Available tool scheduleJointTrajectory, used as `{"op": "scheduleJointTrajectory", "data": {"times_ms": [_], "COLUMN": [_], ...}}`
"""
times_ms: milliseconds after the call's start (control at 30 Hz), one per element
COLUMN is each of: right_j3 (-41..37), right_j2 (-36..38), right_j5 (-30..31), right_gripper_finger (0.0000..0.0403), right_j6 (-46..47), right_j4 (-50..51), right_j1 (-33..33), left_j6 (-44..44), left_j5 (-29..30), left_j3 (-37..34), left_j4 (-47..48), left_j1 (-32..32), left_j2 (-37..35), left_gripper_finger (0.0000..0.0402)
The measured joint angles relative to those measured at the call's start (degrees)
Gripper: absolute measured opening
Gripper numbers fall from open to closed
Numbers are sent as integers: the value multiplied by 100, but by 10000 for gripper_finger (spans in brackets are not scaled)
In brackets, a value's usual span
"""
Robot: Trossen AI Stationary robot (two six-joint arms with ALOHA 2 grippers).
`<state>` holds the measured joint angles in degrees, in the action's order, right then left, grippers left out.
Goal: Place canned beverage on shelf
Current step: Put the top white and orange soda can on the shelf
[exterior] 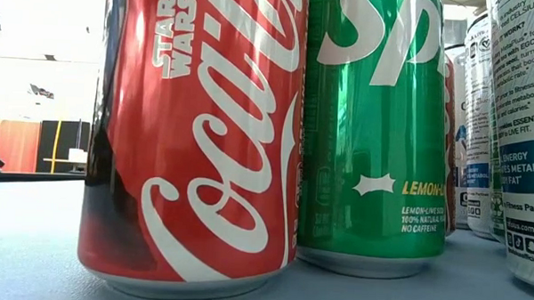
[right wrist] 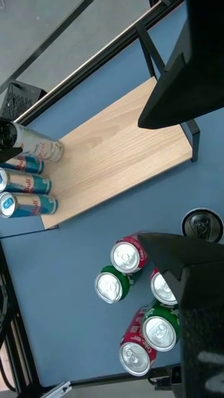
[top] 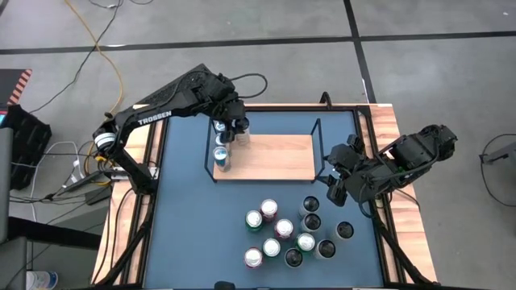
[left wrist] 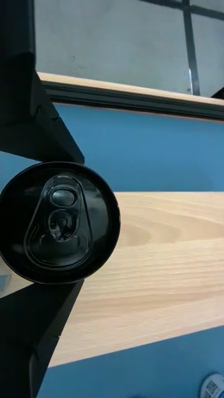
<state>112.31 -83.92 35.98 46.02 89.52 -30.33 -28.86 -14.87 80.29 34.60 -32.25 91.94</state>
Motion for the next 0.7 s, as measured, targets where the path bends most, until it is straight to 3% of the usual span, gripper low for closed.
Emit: {"op": "scheduleJointTrajectory", "data": {"times_ms": [700], "right_j3": [0], "right_j2": [0], "right_j5": [-4], "right_gripper_finger": [271], "right_j6": [-19], "right_j4": [-2], "right_j1": [0], "left_j6": [105], "left_j5": [-50], "left_j3": [42], "left_j4": [103], "left_j1": [0], "left_j2": [-7], "left_gripper_finger": [289]}}
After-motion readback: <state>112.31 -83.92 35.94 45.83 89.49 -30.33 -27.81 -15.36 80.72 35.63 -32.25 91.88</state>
